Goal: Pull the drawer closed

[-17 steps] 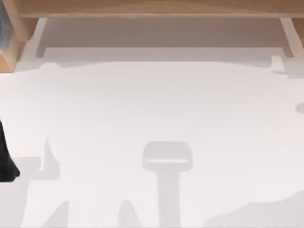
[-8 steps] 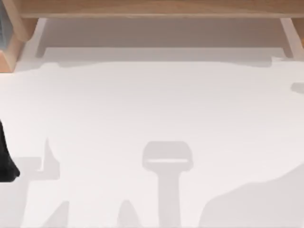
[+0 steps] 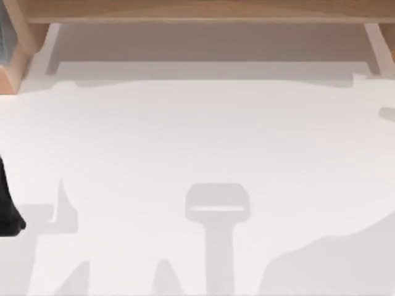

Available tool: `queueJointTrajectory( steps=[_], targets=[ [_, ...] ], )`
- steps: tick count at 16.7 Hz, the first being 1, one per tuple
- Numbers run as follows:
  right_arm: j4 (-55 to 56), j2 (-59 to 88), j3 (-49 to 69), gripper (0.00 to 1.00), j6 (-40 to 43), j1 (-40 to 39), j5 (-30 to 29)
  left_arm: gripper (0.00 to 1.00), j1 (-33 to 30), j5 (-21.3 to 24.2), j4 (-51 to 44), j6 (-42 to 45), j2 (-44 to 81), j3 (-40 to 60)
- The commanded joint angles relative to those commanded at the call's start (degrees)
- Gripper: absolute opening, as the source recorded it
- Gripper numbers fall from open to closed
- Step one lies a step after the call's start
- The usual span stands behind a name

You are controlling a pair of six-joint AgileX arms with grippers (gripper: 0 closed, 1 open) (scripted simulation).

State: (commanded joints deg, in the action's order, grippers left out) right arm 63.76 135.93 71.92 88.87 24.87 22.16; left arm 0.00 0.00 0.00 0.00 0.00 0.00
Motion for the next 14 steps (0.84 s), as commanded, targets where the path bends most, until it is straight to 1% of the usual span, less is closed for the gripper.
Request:
queueJointTrajectory(
  steps=[8, 9, 14],
  targets=[
    [0.0, 0.0, 0.0, 0.98, 0.0, 0.0, 0.0, 1.0, 0.0, 0.0, 0.0, 0.0, 0.0, 0.0],
    [0.0, 0.0, 0.0, 1.0, 0.0, 0.0, 0.0, 1.0, 0.0, 0.0, 0.0, 0.0, 0.0, 0.0],
    [0.0, 0.0, 0.0, 1.0, 0.0, 0.0, 0.0, 1.0, 0.0, 0.0, 0.0, 0.0, 0.0, 0.0]
  ],
)
